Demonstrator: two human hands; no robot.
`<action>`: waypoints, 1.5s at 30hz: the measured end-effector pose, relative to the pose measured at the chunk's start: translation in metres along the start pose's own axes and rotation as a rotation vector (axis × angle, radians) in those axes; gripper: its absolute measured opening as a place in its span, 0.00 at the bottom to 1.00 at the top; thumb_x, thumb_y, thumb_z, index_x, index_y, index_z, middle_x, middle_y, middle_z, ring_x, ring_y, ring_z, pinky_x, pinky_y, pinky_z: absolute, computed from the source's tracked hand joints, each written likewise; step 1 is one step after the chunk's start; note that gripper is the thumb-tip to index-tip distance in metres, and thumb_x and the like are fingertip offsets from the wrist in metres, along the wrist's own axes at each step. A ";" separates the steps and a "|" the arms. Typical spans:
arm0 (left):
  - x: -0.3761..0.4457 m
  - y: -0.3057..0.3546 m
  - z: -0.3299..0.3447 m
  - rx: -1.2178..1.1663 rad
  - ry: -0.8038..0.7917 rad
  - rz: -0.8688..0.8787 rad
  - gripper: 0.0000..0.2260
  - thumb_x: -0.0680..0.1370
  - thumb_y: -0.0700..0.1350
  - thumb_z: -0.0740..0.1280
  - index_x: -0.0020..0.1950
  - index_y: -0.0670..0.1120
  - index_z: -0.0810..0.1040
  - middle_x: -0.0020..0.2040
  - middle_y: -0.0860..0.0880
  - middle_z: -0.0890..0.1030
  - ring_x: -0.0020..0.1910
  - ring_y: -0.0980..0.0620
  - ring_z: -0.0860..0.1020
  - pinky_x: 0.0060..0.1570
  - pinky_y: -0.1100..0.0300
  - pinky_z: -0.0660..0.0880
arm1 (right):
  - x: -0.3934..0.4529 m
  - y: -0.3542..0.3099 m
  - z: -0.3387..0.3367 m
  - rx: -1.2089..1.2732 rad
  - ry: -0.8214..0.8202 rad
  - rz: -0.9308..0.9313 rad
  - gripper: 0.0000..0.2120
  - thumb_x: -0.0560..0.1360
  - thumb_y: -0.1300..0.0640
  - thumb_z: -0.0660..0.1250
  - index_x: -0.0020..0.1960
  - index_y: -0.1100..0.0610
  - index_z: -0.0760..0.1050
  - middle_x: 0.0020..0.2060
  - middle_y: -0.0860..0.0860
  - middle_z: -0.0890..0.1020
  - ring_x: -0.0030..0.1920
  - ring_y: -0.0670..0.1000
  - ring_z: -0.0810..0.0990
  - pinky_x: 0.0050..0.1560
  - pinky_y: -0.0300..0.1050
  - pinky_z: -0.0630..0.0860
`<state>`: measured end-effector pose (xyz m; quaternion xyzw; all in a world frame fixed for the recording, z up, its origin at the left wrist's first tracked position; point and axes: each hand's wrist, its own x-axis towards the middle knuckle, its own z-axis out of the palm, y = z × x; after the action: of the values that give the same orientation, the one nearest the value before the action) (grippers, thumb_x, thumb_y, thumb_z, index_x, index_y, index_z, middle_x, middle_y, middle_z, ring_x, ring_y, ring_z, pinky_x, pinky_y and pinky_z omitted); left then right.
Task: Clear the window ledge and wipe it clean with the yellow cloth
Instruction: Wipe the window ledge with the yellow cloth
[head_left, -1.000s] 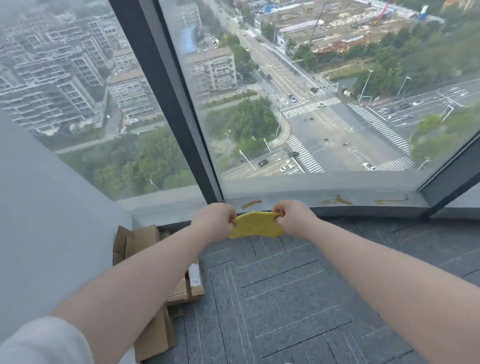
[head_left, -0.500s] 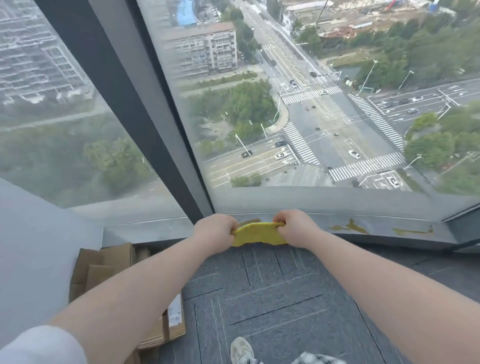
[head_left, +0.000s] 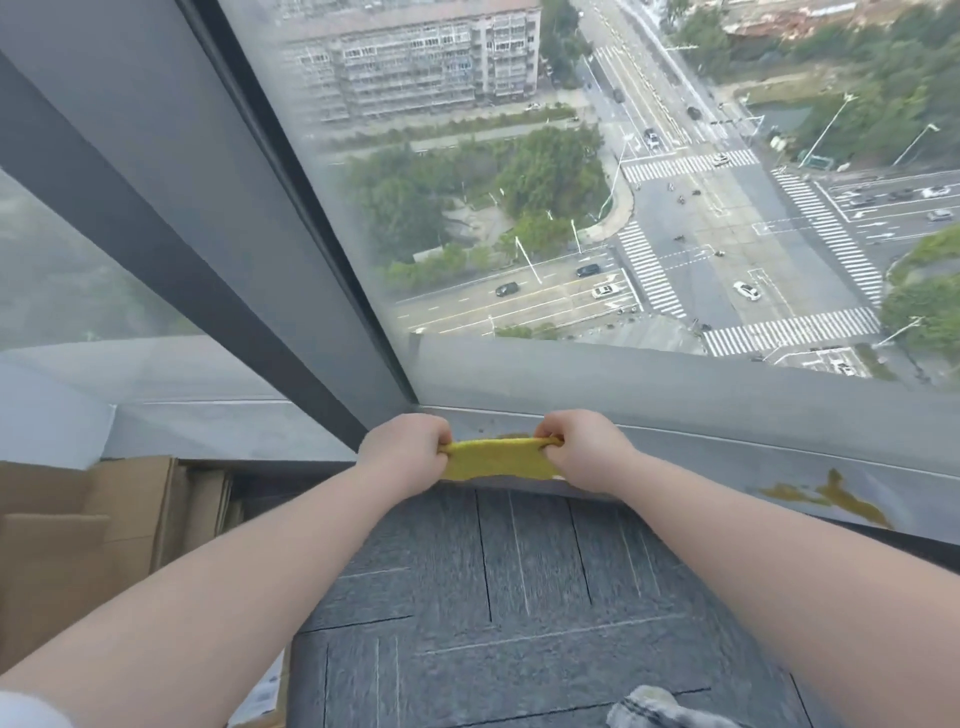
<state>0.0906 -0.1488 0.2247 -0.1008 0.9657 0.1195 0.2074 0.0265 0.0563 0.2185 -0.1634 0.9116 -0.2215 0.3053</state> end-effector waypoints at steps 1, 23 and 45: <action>0.015 -0.005 0.016 -0.004 0.004 -0.008 0.08 0.75 0.45 0.61 0.49 0.53 0.79 0.50 0.52 0.80 0.51 0.47 0.77 0.43 0.58 0.73 | 0.016 0.010 0.012 -0.009 0.005 -0.009 0.16 0.75 0.62 0.59 0.58 0.52 0.79 0.56 0.53 0.81 0.56 0.56 0.78 0.53 0.45 0.75; 0.119 -0.084 0.170 0.232 0.070 -0.045 0.15 0.76 0.40 0.60 0.58 0.53 0.79 0.57 0.49 0.79 0.55 0.44 0.78 0.42 0.56 0.71 | 0.154 0.072 0.138 -0.558 -0.185 -0.297 0.19 0.75 0.52 0.61 0.64 0.45 0.74 0.63 0.47 0.77 0.68 0.51 0.71 0.68 0.47 0.66; 0.061 -0.086 0.191 0.086 -0.069 -0.010 0.25 0.82 0.44 0.53 0.79 0.45 0.49 0.80 0.48 0.50 0.78 0.51 0.51 0.75 0.54 0.55 | 0.157 0.060 0.207 -0.554 -0.047 -0.291 0.31 0.79 0.35 0.42 0.78 0.43 0.37 0.78 0.45 0.39 0.78 0.49 0.38 0.76 0.59 0.38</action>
<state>0.1296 -0.1874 0.0132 -0.0927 0.9616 0.0804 0.2455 0.0272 -0.0235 -0.0358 -0.3742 0.8970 -0.0024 0.2352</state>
